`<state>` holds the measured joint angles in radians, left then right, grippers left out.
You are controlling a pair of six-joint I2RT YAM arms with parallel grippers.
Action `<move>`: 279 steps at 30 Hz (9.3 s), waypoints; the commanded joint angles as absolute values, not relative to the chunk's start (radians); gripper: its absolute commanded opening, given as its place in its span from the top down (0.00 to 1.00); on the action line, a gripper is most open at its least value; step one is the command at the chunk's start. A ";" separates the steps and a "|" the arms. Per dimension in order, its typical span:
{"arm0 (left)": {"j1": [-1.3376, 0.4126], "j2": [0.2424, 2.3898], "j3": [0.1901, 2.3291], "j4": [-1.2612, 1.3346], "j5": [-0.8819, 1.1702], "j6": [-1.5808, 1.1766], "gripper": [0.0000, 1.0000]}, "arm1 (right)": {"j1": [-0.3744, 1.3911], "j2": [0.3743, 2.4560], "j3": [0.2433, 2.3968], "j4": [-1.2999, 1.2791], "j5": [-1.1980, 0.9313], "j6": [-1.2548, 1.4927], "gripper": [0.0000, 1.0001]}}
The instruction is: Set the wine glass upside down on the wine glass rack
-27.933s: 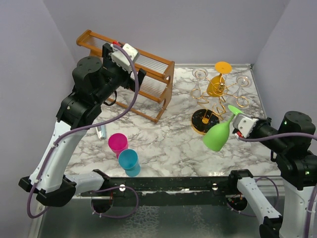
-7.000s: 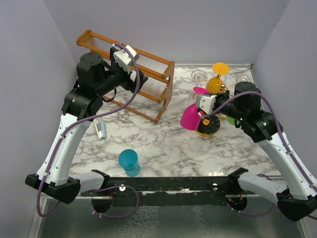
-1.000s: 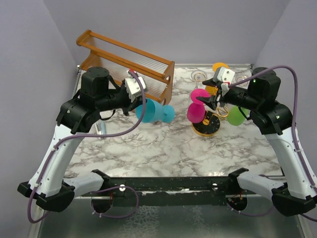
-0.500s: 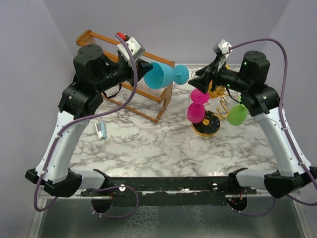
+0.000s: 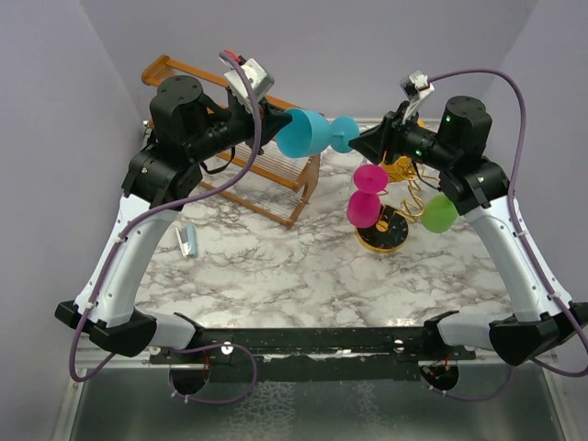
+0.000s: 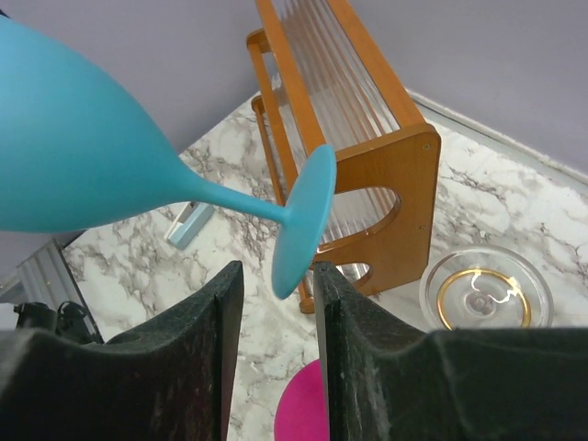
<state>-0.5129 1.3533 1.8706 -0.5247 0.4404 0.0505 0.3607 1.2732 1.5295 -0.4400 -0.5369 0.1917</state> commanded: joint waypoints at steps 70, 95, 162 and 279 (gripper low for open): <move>-0.513 1.156 1.614 -0.584 0.080 0.396 0.12 | 0.311 1.083 1.590 -0.859 -0.831 -0.772 0.99; -0.509 1.153 1.601 -0.573 0.101 0.400 0.12 | 0.311 0.904 1.486 -1.019 -0.516 -1.104 0.99; -0.506 1.161 1.567 -0.571 0.137 0.416 0.09 | 0.311 0.881 1.340 -0.930 -0.230 -1.162 0.99; -0.505 1.189 1.566 -0.584 0.193 0.432 0.09 | 0.261 0.701 1.182 -1.028 -0.325 -1.074 0.70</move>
<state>-0.5098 1.1881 1.5684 -0.5926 0.1680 0.4229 0.2707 0.7147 1.1915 -1.0039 -0.3012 -1.0924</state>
